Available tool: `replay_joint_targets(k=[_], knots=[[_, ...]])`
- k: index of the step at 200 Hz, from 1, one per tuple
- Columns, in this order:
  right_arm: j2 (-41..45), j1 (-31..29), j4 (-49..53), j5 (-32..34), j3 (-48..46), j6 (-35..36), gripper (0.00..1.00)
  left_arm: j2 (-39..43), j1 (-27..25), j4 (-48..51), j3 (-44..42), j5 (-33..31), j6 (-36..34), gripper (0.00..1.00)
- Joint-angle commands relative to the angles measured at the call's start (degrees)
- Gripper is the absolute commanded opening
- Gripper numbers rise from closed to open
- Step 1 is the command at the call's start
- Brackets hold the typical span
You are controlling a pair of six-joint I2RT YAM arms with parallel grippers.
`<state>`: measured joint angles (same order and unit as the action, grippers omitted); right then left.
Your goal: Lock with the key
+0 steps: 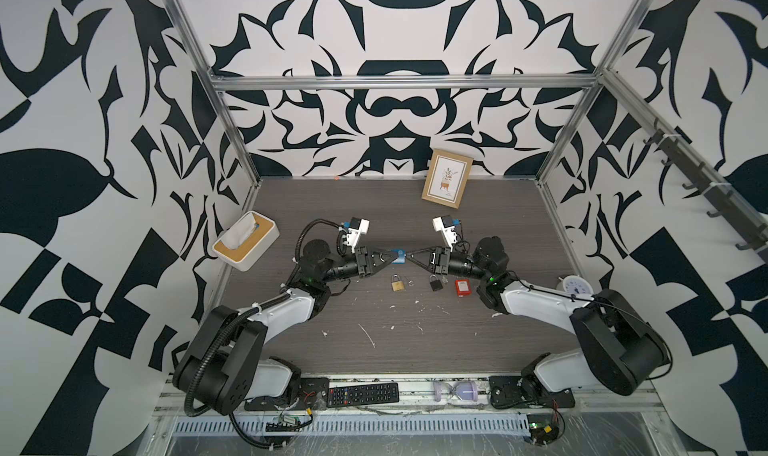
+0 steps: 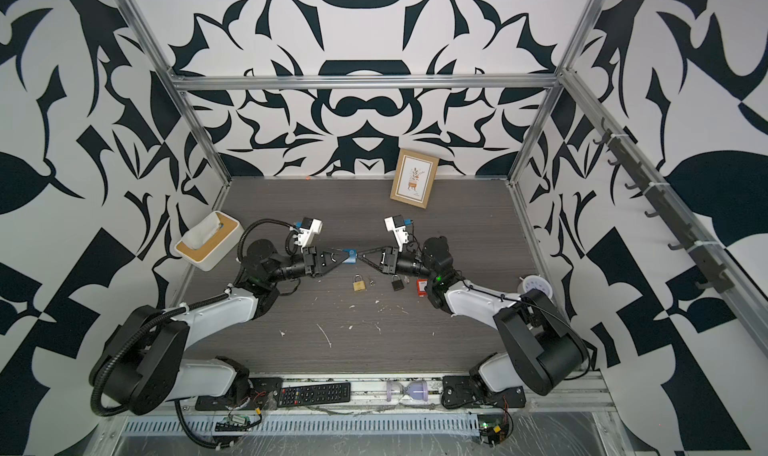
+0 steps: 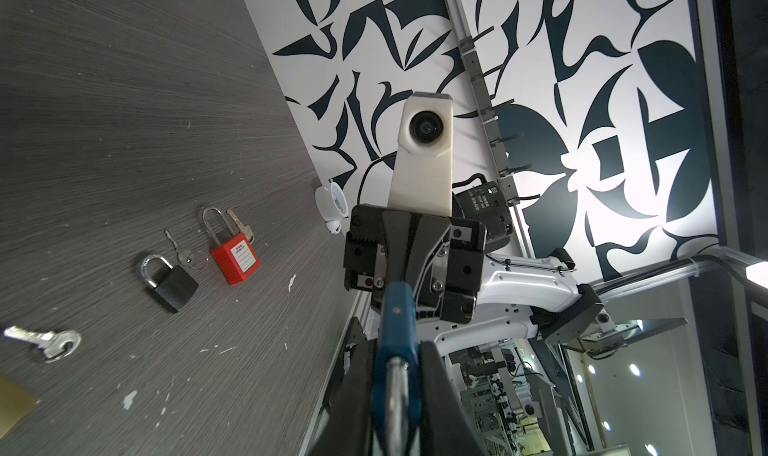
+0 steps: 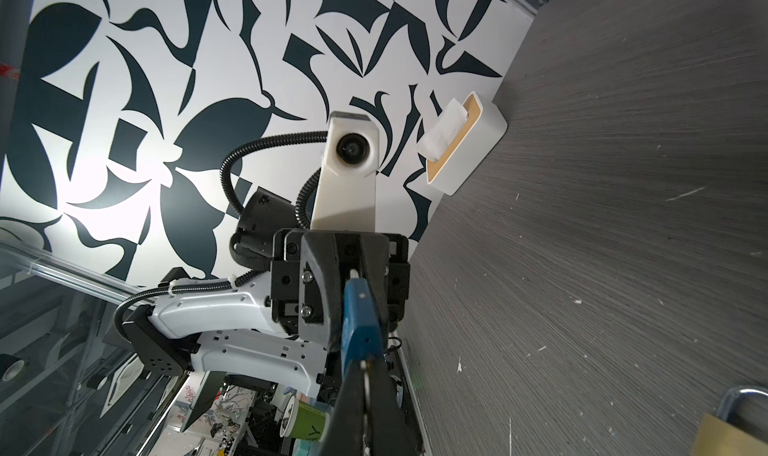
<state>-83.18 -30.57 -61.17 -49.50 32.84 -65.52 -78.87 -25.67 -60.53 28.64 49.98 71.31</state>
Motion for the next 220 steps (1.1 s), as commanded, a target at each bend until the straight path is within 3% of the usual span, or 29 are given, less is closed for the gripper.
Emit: replay_joint_targets(k=[1,19,61,118,193,220], knots=[[-1.69,-0.2,-16.3,-2.67,-0.03,-6.99,0.05,-4.19,0.85,-14.03,-1.67,1.26,7.34,0.0],[-3.55,0.23,-20.22,-2.97,0.11,-10.05,0.01,-8.83,1.56,-21.18,-1.79,1.84,12.35,0.0],[-2.84,1.16,-19.7,-2.96,-0.67,-9.66,0.0,-10.56,2.15,-21.05,-2.35,2.0,11.03,0.0],[0.43,2.07,-8.35,-3.06,-1.11,-2.62,0.0,-12.17,3.32,-21.03,-2.76,2.56,10.98,0.0],[4.62,5.02,-0.65,-4.44,-1.13,0.33,0.0,-12.67,4.55,-21.12,-2.98,3.25,11.06,0.0],[7.7,5.54,11.41,1.2,-0.52,5.97,0.0,-13.23,4.67,-19.54,-2.18,3.99,10.81,0.0]])
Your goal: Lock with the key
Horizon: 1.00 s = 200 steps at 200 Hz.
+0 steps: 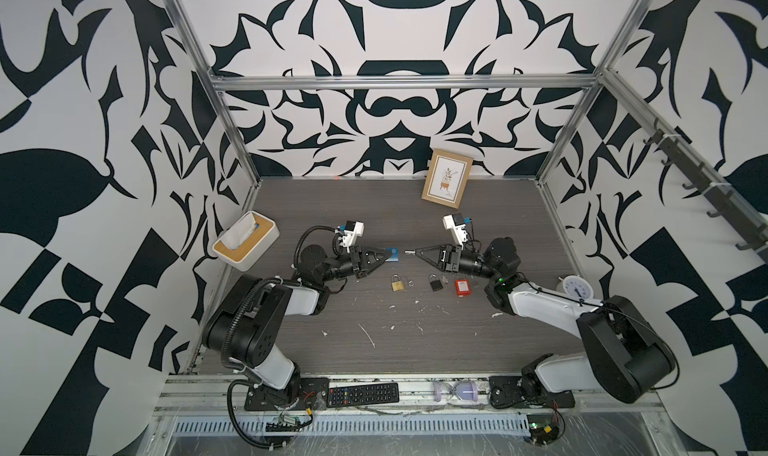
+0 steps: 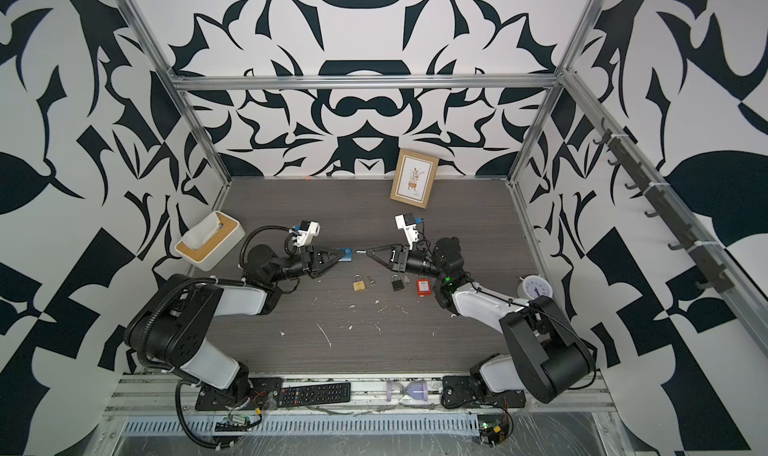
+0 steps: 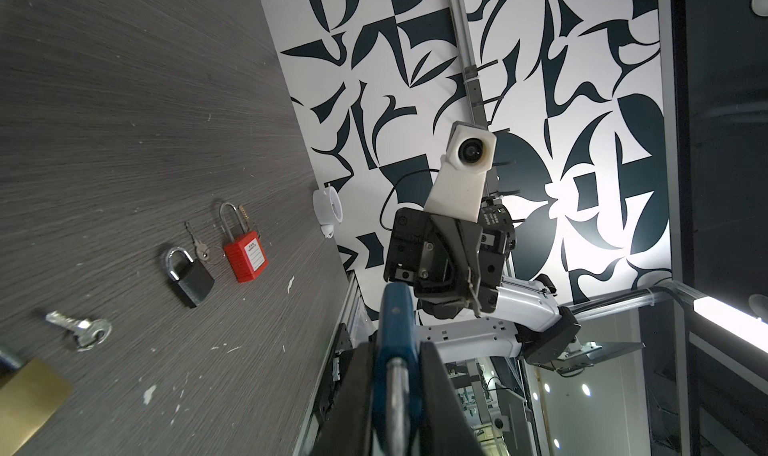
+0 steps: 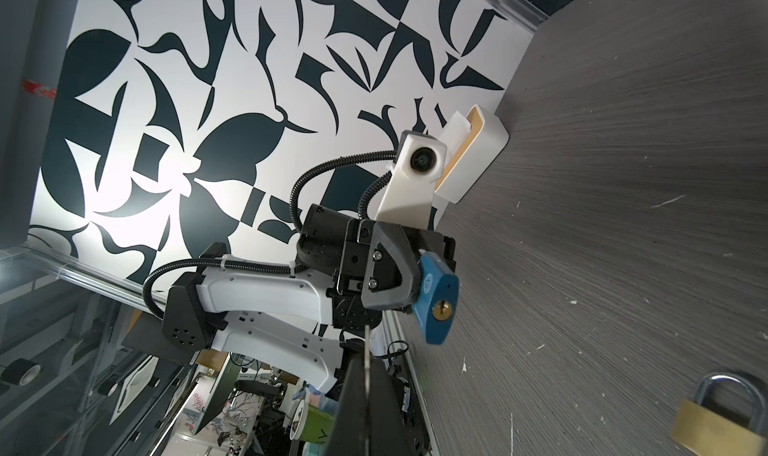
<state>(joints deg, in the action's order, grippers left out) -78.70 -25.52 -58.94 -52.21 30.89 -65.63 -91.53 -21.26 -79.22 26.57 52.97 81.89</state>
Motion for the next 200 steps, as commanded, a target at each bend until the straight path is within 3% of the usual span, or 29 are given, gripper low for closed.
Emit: replay_joint_targets(k=[1,25,51,67,80,108,145,158,184,200], knots=[[3.38,0.48,9.93,4.37,1.44,6.45,0.0,-0.53,0.25,-0.72,-0.06,1.04,0.22,0.0],[8.03,0.38,25.93,15.73,2.69,14.21,0.0,2.2,0.26,8.11,-0.37,-1.56,-3.81,0.0],[12.46,0.29,36.27,22.47,3.82,18.18,0.0,12.86,0.07,36.19,0.87,-8.07,-20.06,0.0],[12.87,0.08,37.89,22.86,3.7,18.82,0.0,21.18,-0.7,63.49,6.04,-15.97,-35.7,0.0],[12.45,-0.22,36.65,22.39,2.73,18.87,0.0,23.57,-0.87,77.11,10.35,-19.74,-44.23,0.0],[11.03,-0.5,35.53,20.19,2.77,19.91,0.0,21.09,0.84,96.95,20.34,-14.9,-58.85,0.0],[9.63,-0.5,35.64,18.07,4.13,21.21,0.0,11.55,0.27,97.1,25.53,-6.36,-60.53,0.0],[9.38,-0.5,36.55,17.77,4.68,21.85,0.0,8.04,-0.34,102.27,29.64,-9.8,-62.27,0.0],[9.26,-0.5,37.09,17.98,4.28,23.59,0.0,7.62,-4.96,103.5,31.2,-18.92,-61.63,0.0],[9.18,-0.5,34.93,18.1,2.86,23.45,0.0,6.74,-5.3,104.93,31.42,-19.8,-61.67,0.0]])
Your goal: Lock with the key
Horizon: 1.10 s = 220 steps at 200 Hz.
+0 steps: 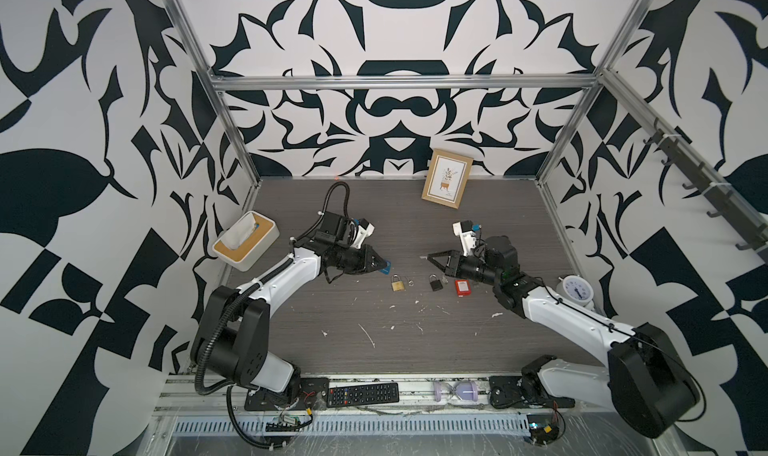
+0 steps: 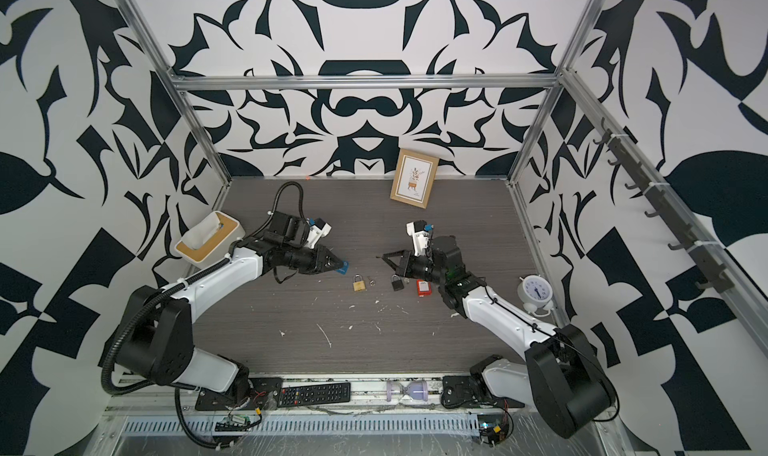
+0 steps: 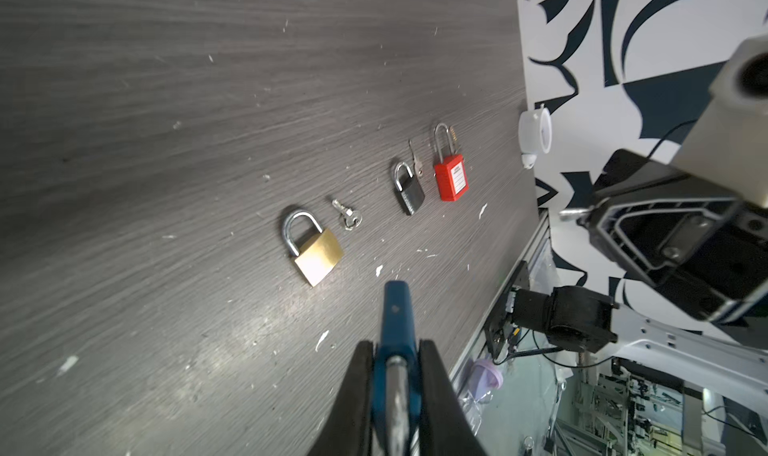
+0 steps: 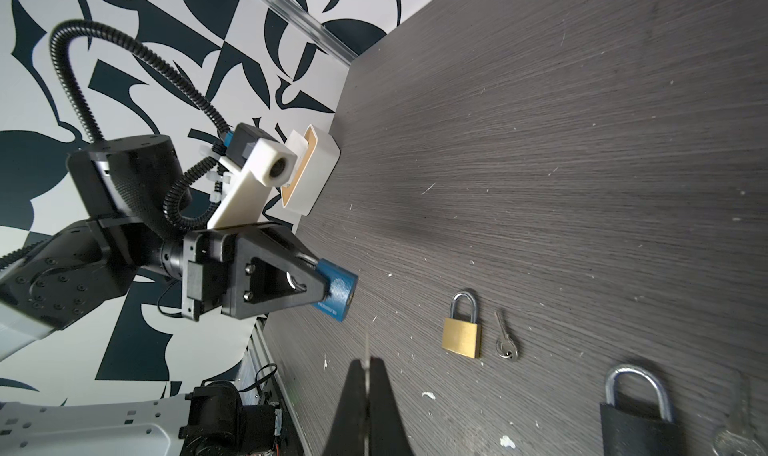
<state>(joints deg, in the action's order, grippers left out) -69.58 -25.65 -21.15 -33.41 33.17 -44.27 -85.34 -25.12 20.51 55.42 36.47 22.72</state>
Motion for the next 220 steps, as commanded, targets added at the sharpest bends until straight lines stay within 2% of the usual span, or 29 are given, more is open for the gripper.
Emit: replay_joint_targets(k=[1,11,23,39,49,59,82,117,165,184,220], knots=[[0.06,-0.37,-2.94,-0.69,0.5,2.09,0.0,0.5,-1.42,5.31,2.62,-3.19,-2.63,0.0],[-0.03,-0.36,-4.49,-0.92,-0.39,1.84,0.0,-0.42,-1.26,5.6,2.71,-1.27,-4.58,0.0],[-0.37,-0.37,-5.82,-0.98,-1.3,1.49,0.0,-2.51,-1.29,11.19,5.55,-0.09,-8.22,0.0],[-1.31,-0.37,-8.65,-1.22,-2.48,0.5,0.0,-7.28,-1.37,21.65,11.52,-3.95,-14.21,0.0],[-2.35,-0.39,-10.91,-1.41,-2.99,-0.44,0.0,-10.25,-1.31,24.13,13.93,-6.7,-16.1,0.0],[-3.57,-0.37,-13.04,-1.82,-3.06,-1.73,0.0,-14.2,-1.34,30.26,17.89,-6.88,-19.45,0.0],[-6.54,-0.37,-15.88,-3.33,-1.84,-3.87,0.0,-19.76,-2.04,36.41,22.94,-7.26,-23.67,0.0],[-9.66,-0.37,-18.75,-5.83,-0.18,-6.31,0.0,-21.07,-1.94,41.7,24.93,-8.53,-29.01,0.0],[-10.58,-0.37,-18.67,-5.57,0.67,-6.18,0.0,-24.86,-1.77,49.0,26.05,-8.97,-35.02,0.0],[-10.98,-0.37,-18.62,-5.41,0.67,-6.22,0.0,-27.7,-1.02,49.66,26.13,-11.17,-35.85,0.0],[-10.57,-0.37,-18.49,-5.28,0.26,-5.94,0.0,-31.3,0.68,49.26,28.04,-11.39,-36.09,0.0]])
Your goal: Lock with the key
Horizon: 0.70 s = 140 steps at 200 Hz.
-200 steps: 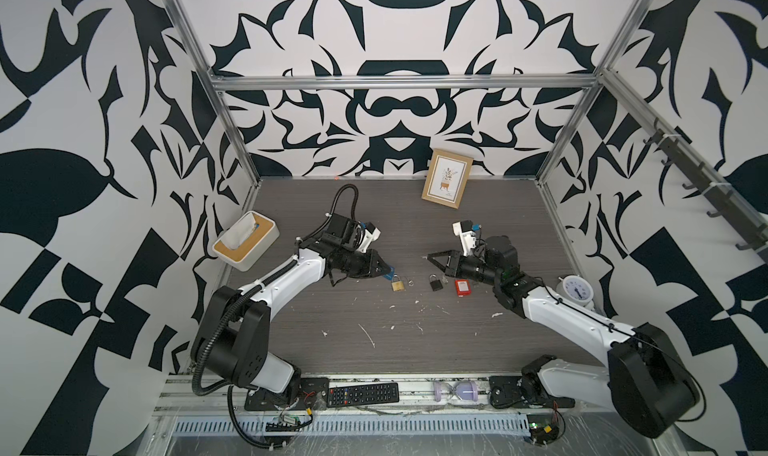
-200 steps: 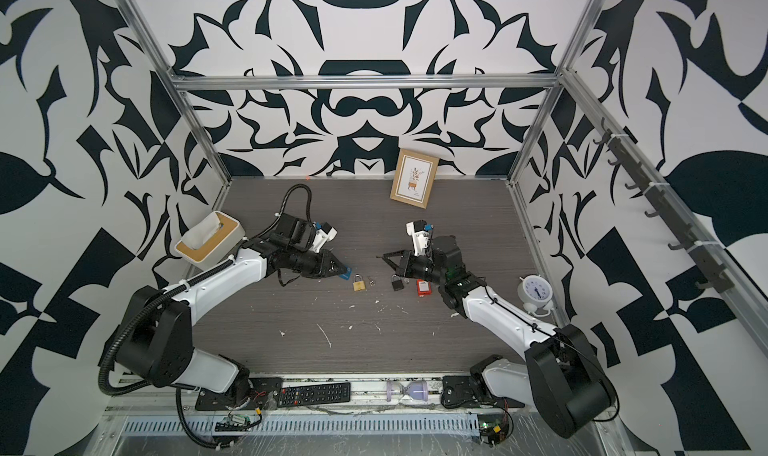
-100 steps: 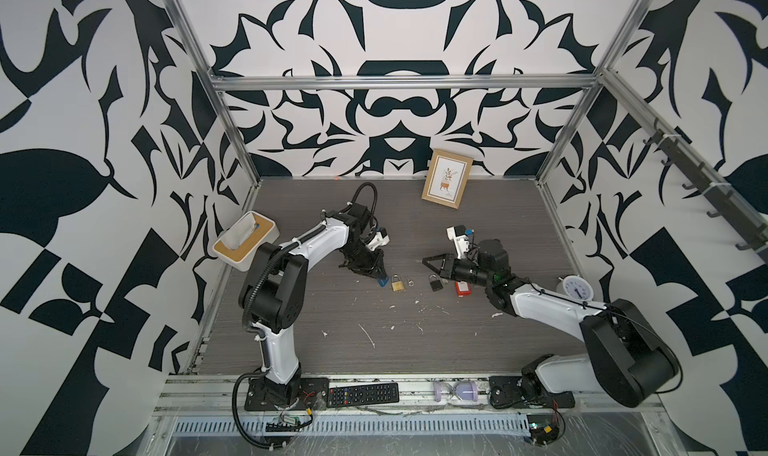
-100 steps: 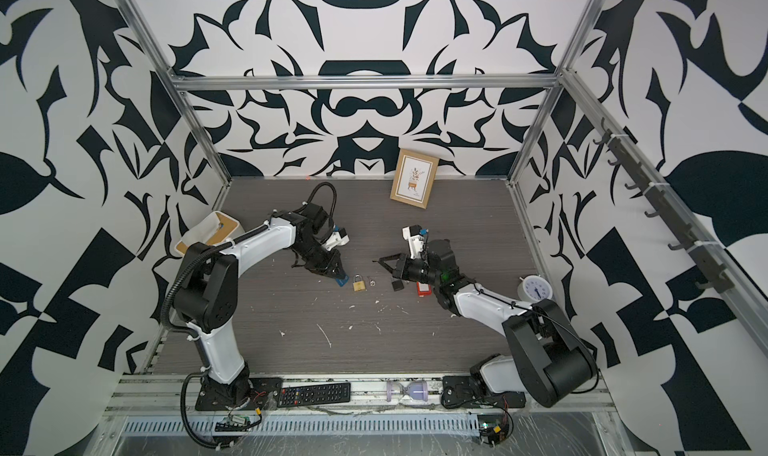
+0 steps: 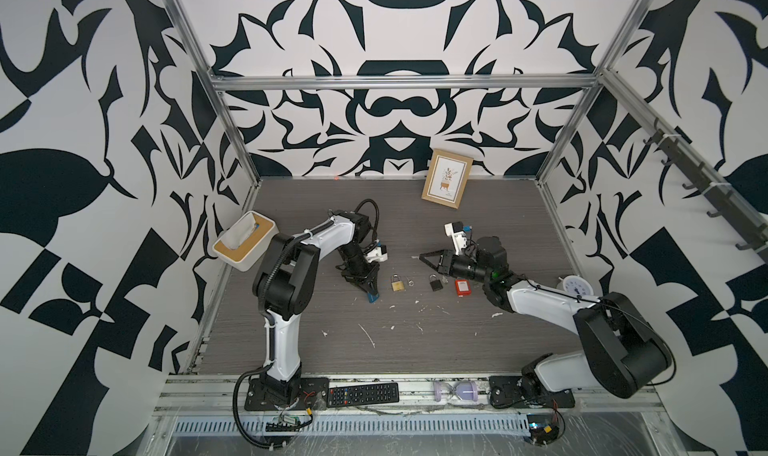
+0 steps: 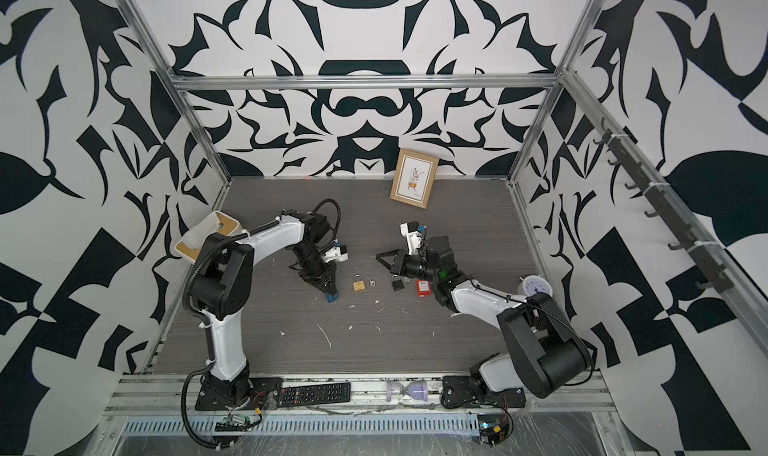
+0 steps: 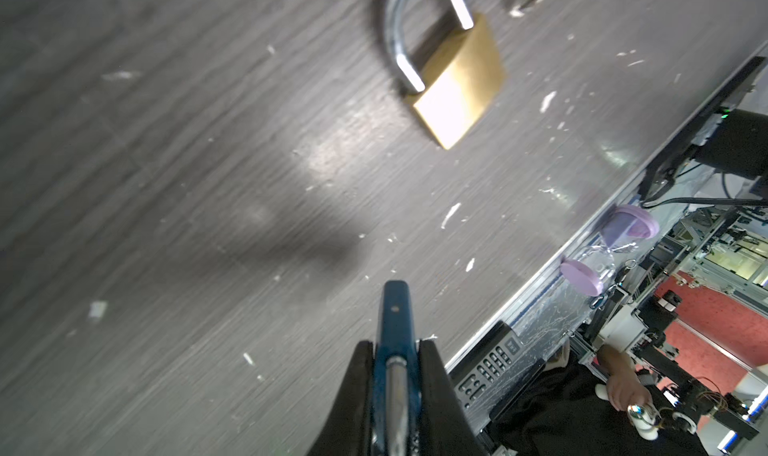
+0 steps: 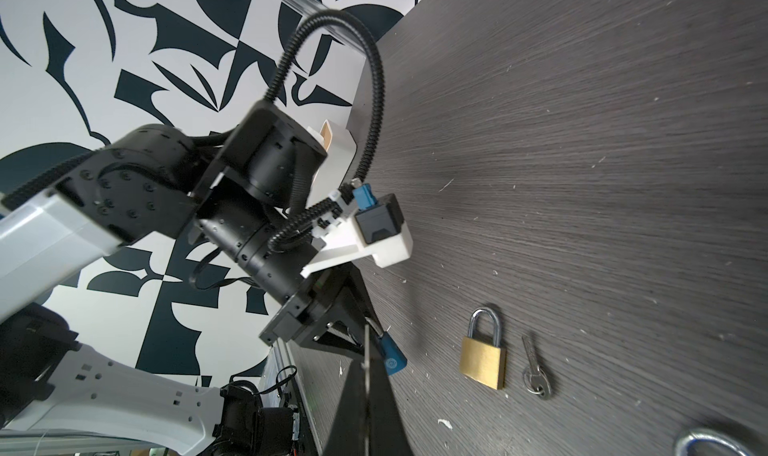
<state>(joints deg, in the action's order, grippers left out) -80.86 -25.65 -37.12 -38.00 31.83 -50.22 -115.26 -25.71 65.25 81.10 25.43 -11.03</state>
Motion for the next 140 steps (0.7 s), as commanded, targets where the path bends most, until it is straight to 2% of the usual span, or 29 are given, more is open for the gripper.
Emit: replay_joint_targets(k=[1,33,58,140], knots=[[0.71,-0.37,-2.47,-0.68,1.58,0.06,0.0,-1.51,1.36,4.52,2.42,-0.41,-2.38,0.0],[1.08,-0.37,-1.07,-0.67,1.13,1.32,0.0,-2.69,2.01,3.08,2.75,-3.06,-1.71,0.0],[0.72,-0.37,-1.69,-0.94,0.55,1.52,0.0,-3.84,2.05,2.36,3.67,-5.96,-0.87,0.16],[-0.18,-0.37,-5.04,-1.64,-1.32,0.51,0.0,-4.59,2.16,-0.26,6.55,-14.01,1.06,0.27]])
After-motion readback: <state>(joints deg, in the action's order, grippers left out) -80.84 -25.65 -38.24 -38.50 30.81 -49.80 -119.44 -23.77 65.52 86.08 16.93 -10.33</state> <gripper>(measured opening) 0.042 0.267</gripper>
